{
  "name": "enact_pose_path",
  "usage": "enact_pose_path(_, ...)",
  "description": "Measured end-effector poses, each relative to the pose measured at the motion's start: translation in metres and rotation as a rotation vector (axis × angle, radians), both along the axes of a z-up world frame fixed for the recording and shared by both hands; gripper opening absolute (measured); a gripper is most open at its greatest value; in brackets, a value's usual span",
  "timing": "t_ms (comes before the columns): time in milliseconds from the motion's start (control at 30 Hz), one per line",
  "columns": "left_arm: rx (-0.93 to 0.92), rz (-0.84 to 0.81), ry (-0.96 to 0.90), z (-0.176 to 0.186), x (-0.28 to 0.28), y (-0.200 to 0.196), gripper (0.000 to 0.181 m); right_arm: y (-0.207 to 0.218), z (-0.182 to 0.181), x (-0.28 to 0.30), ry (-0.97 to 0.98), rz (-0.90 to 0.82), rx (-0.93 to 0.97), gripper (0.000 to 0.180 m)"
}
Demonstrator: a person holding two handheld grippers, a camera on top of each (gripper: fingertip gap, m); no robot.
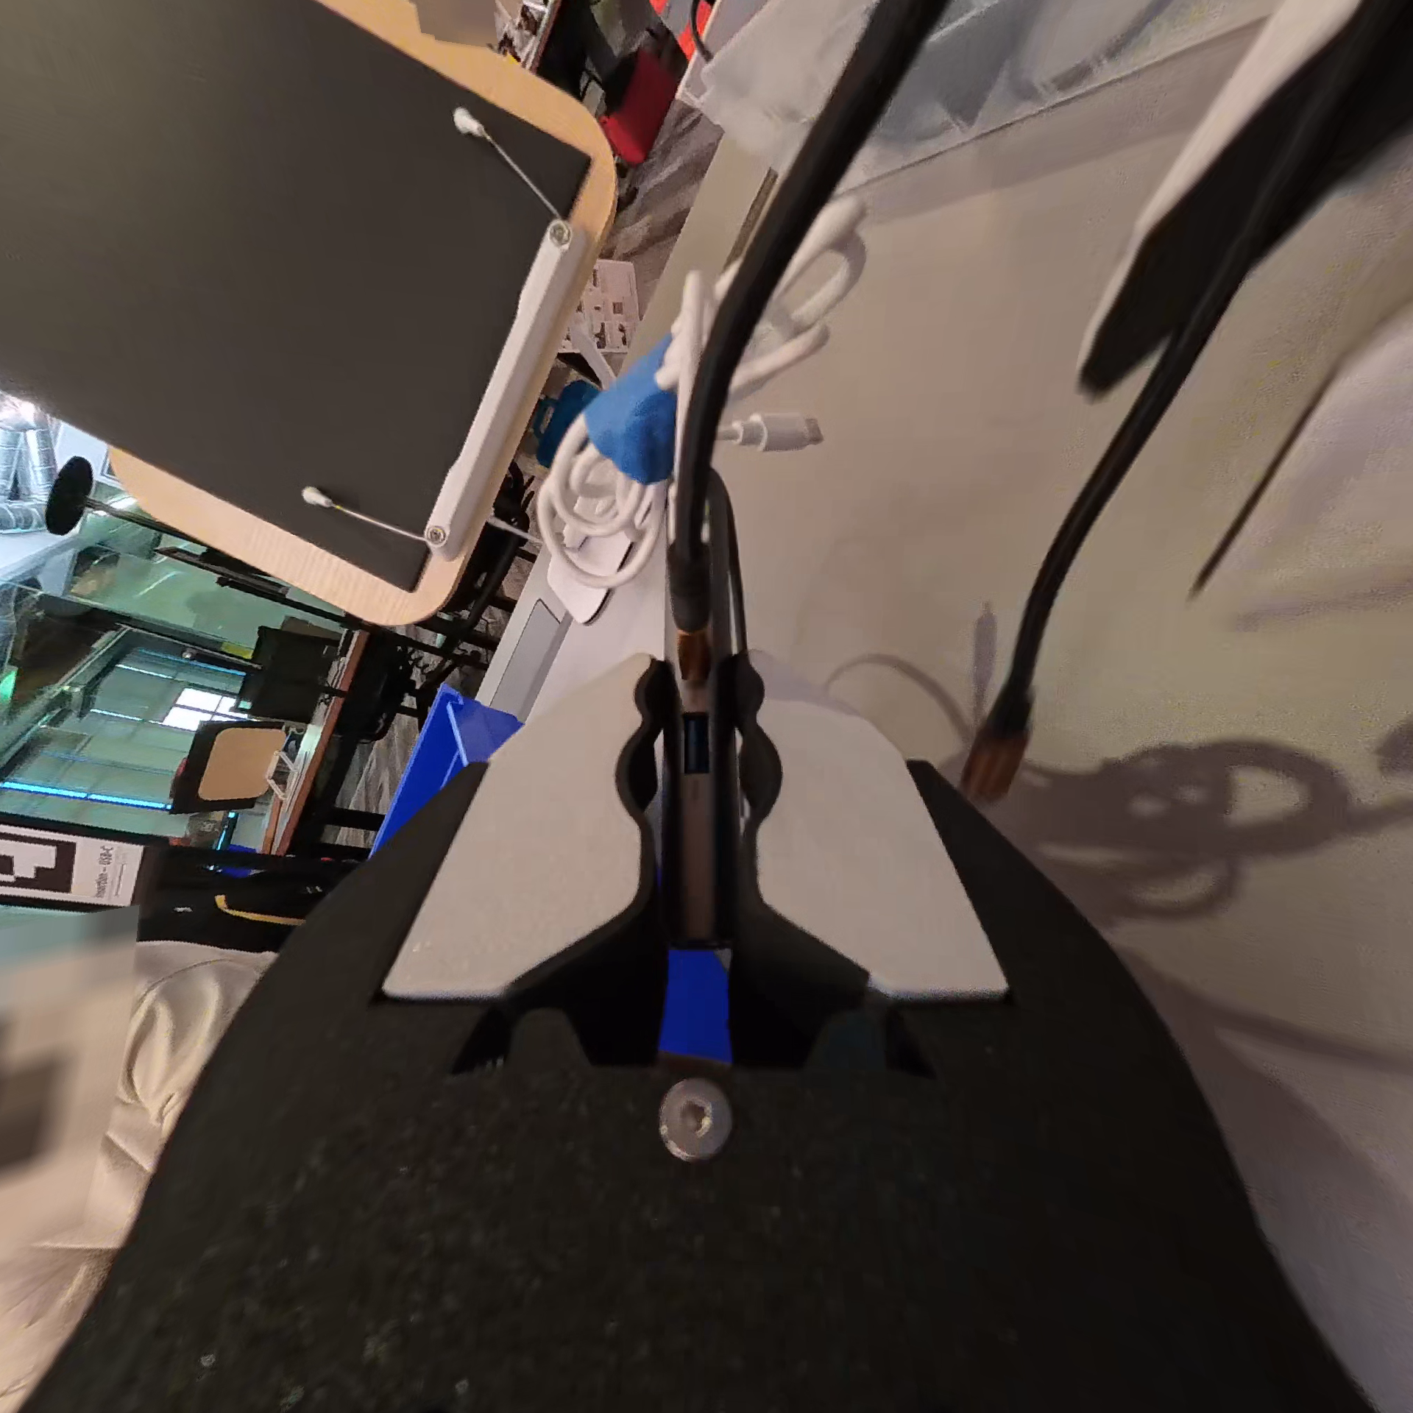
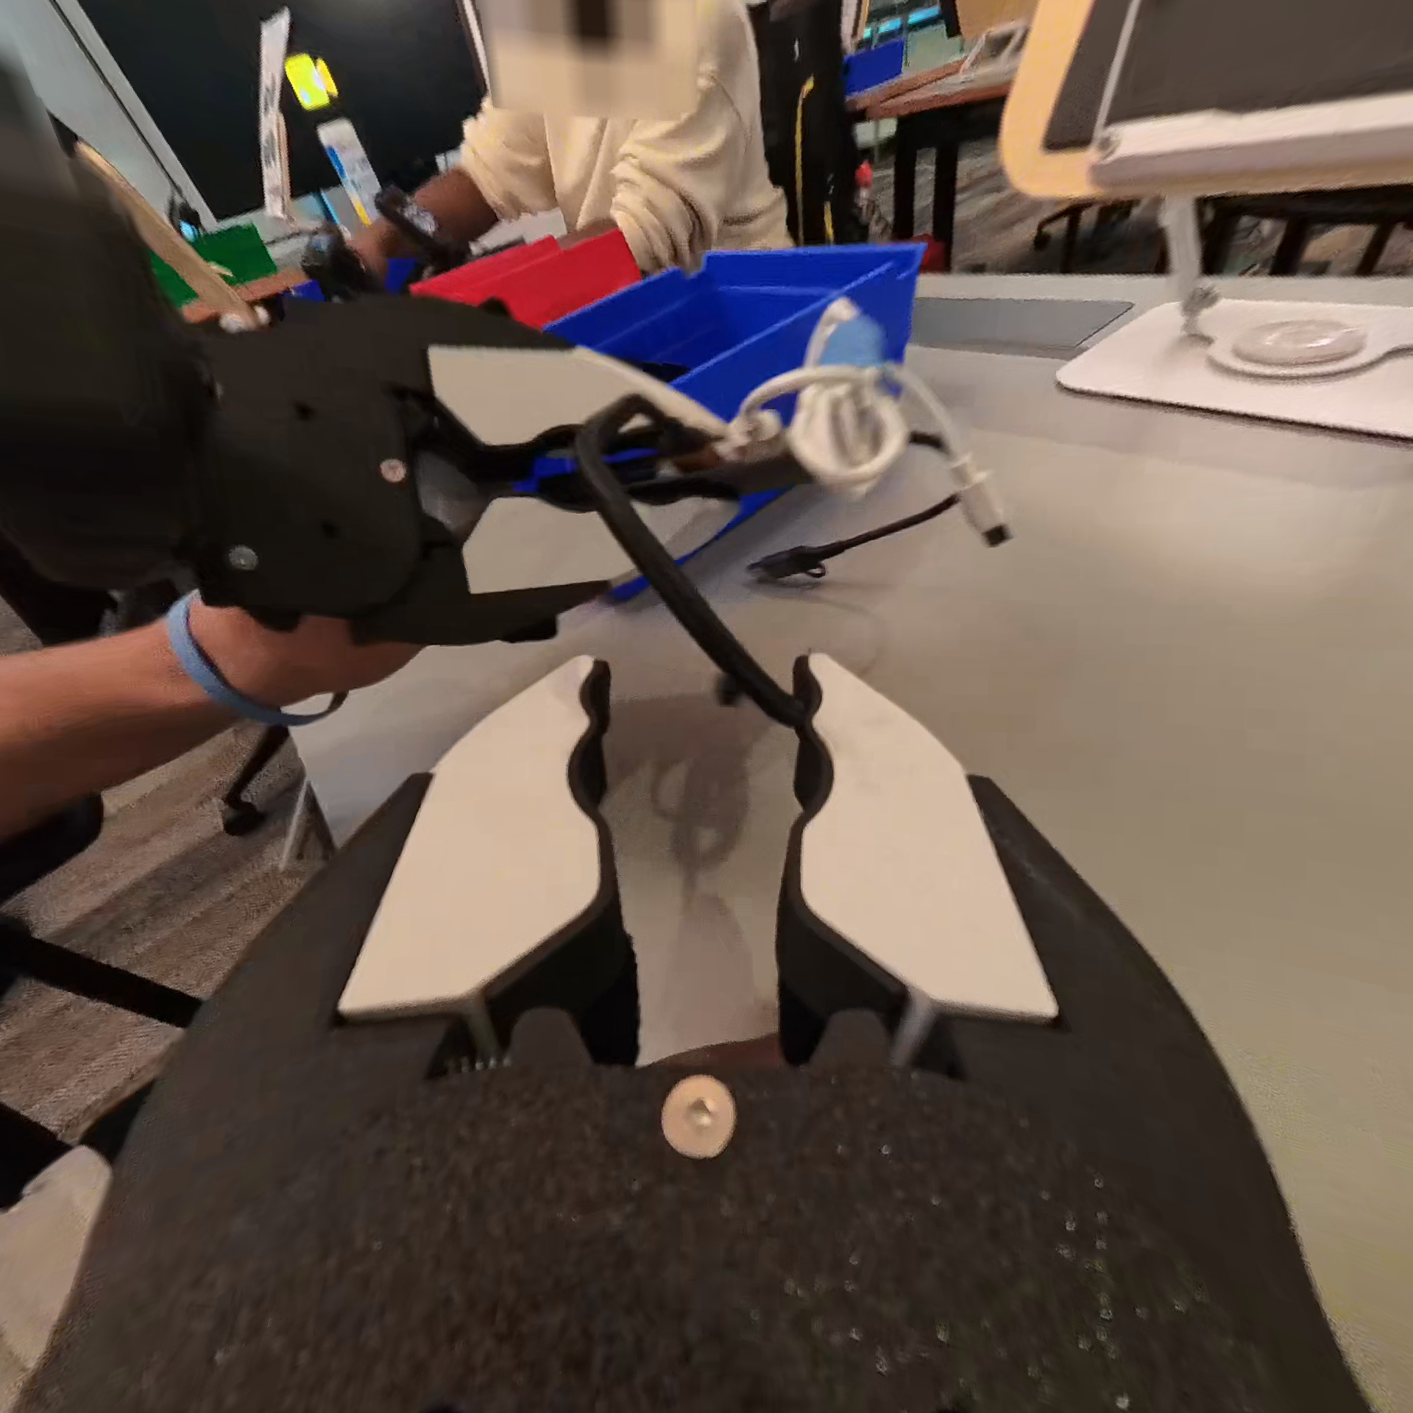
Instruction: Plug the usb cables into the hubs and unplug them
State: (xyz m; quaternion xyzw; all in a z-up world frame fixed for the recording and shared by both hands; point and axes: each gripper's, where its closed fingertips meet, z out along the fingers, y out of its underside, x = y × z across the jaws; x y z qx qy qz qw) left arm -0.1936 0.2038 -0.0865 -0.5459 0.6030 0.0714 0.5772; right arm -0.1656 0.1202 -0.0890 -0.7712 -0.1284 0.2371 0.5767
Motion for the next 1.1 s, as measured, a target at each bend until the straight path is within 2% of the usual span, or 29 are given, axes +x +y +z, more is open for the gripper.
enact_pose_path(67,0.017,0.007,0.001,0.002,0.003,-0.004,0.017,0.010,-0.005,-0.010,-0.020,-0.047,-0.022,0.049)
enact_pose_path(233,0.042,0.031,0.025,0.002,0.007,-0.012,0.016,0.024,0.022,-0.012,0.076,-0.079,0.088,0.045)
enact_pose_path(433,0.104,0.140,0.101,-0.003,-0.020,0.019,0.017,0.011,0.016,0.048,-0.094,-0.183,0.082,0.046)
enact_pose_path(600,0.136,0.123,0.166,-0.015,-0.010,0.013,0.016,0.003,0.038,0.029,-0.257,-0.131,0.201,0.046)
enact_pose_path(700,0.180,0.078,0.184,-0.014,0.003,-0.003,0.016,0.012,0.019,0.005,-0.282,-0.022,0.121,0.039)
enact_pose_path(833,0.240,0.035,0.218,-0.016,0.014,-0.021,0.016,0.016,0.006,-0.003,-0.206,0.042,0.039,0.028)
enact_pose_path(967,0.243,0.007,0.231,-0.023,0.020,-0.030,0.016,0.017,-0.005,0.002,-0.229,0.007,0.002,0.021)
enact_pose_path(1100,0.237,0.001,0.238,-0.025,0.023,-0.032,0.016,0.020,-0.012,0.002,-0.249,-0.026,-0.005,0.021)
